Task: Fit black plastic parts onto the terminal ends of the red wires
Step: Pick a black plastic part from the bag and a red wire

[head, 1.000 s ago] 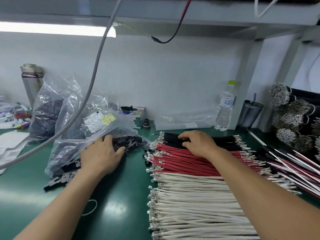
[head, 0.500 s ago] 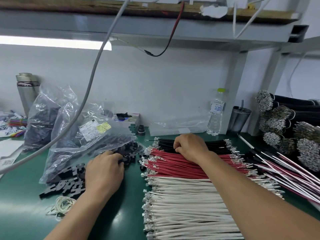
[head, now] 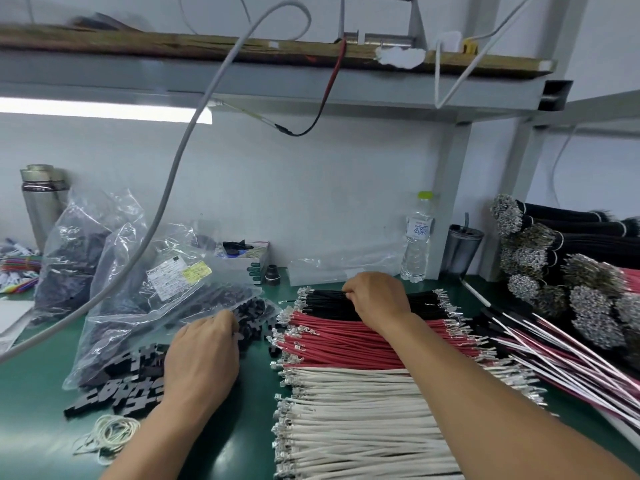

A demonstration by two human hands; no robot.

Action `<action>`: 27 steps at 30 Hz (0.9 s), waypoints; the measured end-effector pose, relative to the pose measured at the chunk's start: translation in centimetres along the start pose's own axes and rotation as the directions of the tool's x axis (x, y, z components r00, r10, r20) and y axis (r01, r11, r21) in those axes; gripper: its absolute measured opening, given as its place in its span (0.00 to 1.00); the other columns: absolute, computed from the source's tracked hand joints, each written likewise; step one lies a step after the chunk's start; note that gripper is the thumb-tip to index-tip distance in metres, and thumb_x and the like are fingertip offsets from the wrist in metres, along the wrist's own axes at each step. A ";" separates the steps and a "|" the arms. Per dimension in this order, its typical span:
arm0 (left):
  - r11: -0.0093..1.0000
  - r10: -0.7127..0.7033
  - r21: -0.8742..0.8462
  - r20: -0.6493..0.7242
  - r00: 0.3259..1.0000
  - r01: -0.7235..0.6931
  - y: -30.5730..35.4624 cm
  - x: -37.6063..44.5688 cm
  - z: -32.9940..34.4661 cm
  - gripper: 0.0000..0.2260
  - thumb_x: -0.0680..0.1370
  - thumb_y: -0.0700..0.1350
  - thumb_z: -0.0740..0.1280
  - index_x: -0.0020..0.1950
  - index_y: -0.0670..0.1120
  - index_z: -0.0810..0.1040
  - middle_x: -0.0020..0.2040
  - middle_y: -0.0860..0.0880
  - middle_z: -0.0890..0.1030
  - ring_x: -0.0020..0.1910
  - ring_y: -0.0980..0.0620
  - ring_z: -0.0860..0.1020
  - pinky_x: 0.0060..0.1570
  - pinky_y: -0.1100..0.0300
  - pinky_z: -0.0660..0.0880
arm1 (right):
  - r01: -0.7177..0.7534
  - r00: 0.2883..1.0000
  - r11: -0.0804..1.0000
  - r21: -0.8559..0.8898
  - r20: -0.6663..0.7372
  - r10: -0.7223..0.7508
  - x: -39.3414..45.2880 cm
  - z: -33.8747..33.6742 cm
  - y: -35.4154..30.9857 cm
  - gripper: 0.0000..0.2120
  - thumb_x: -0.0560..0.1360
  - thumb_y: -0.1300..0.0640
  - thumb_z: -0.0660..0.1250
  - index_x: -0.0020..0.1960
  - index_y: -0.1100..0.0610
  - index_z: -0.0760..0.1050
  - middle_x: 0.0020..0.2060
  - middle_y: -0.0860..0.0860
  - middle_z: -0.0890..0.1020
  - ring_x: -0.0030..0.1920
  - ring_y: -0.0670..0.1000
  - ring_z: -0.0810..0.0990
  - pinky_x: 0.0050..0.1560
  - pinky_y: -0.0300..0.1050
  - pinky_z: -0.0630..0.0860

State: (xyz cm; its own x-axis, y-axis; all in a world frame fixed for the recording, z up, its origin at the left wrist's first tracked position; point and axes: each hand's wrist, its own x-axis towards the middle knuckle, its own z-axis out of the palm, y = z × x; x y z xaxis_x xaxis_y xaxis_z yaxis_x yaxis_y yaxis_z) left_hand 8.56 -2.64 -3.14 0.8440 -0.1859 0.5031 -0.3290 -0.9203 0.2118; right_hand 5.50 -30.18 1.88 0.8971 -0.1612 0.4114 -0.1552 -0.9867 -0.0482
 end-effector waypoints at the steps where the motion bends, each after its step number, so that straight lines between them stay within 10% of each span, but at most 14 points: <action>1: 1.000 -0.007 -0.017 -0.010 1.000 0.007 0.0 0.0 0.1 0.04 0.80 0.45 0.67 0.46 0.50 0.75 0.42 0.49 0.84 0.42 0.45 0.80 0.39 0.54 0.66 | -0.008 1.000 1.000 -0.006 -0.021 0.008 0.3 -0.3 0.0 0.12 0.82 0.60 0.63 0.59 0.52 0.83 0.53 0.51 0.86 0.54 0.54 0.83 0.55 0.48 0.80; 11: 0.970 -0.018 -0.242 -0.095 0.995 -0.006 0.3 -0.6 -0.4 0.15 0.74 0.45 0.78 0.61 0.52 0.86 0.55 0.52 0.87 0.56 0.46 0.82 0.51 0.50 0.79 | -0.032 0.990 0.998 0.052 0.136 0.024 2.0 -2.5 -1.0 0.05 0.73 0.53 0.76 0.46 0.49 0.82 0.45 0.46 0.85 0.48 0.50 0.82 0.45 0.43 0.73; 15: 0.959 -0.035 -0.281 -0.223 0.974 -0.030 0.1 -0.5 -1.0 0.14 0.72 0.45 0.80 0.57 0.52 0.87 0.49 0.54 0.87 0.50 0.47 0.83 0.39 0.56 0.77 | 0.038 0.992 0.993 0.114 -0.122 -0.024 1.3 -3.0 -0.1 0.09 0.81 0.59 0.65 0.57 0.50 0.81 0.48 0.48 0.83 0.47 0.51 0.81 0.45 0.45 0.75; 19: 0.912 -0.066 -0.408 -0.270 0.961 -0.052 0.6 -0.3 -1.2 0.11 0.74 0.45 0.79 0.55 0.53 0.88 0.48 0.58 0.85 0.42 0.51 0.82 0.36 0.58 0.74 | 0.179 0.842 0.984 0.022 -0.520 -0.142 1.3 -6.0 1.0 0.14 0.81 0.63 0.64 0.64 0.54 0.80 0.45 0.51 0.78 0.45 0.52 0.77 0.39 0.43 0.70; 21: 0.863 -0.088 -0.502 -0.238 0.967 -0.045 1.0 -0.4 -1.0 0.10 0.74 0.45 0.79 0.54 0.52 0.88 0.47 0.57 0.84 0.39 0.54 0.81 0.39 0.56 0.78 | 0.196 0.767 0.968 0.157 -0.639 -0.052 1.3 -7.3 1.4 0.14 0.81 0.63 0.64 0.64 0.55 0.80 0.43 0.49 0.76 0.43 0.49 0.75 0.39 0.38 0.71; 27: 0.602 -0.189 -0.796 -0.060 0.980 0.067 0.7 -0.3 -0.7 0.10 0.72 0.44 0.80 0.48 0.56 0.83 0.36 0.57 0.84 0.35 0.59 0.83 0.34 0.66 0.80 | 0.068 0.867 0.757 0.650 -0.414 0.277 1.2 -9.9 2.6 0.13 0.83 0.61 0.61 0.62 0.53 0.81 0.50 0.48 0.85 0.52 0.44 0.83 0.59 0.43 0.78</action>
State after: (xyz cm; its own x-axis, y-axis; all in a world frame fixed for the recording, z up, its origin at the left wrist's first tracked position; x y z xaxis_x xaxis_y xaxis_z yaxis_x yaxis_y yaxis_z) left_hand 7.80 -2.94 -2.51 0.8638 0.0121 0.5037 -0.4786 -0.2925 0.8279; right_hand 2.07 -32.72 11.31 0.5635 -0.4046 0.7203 0.2126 -0.7715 -0.5997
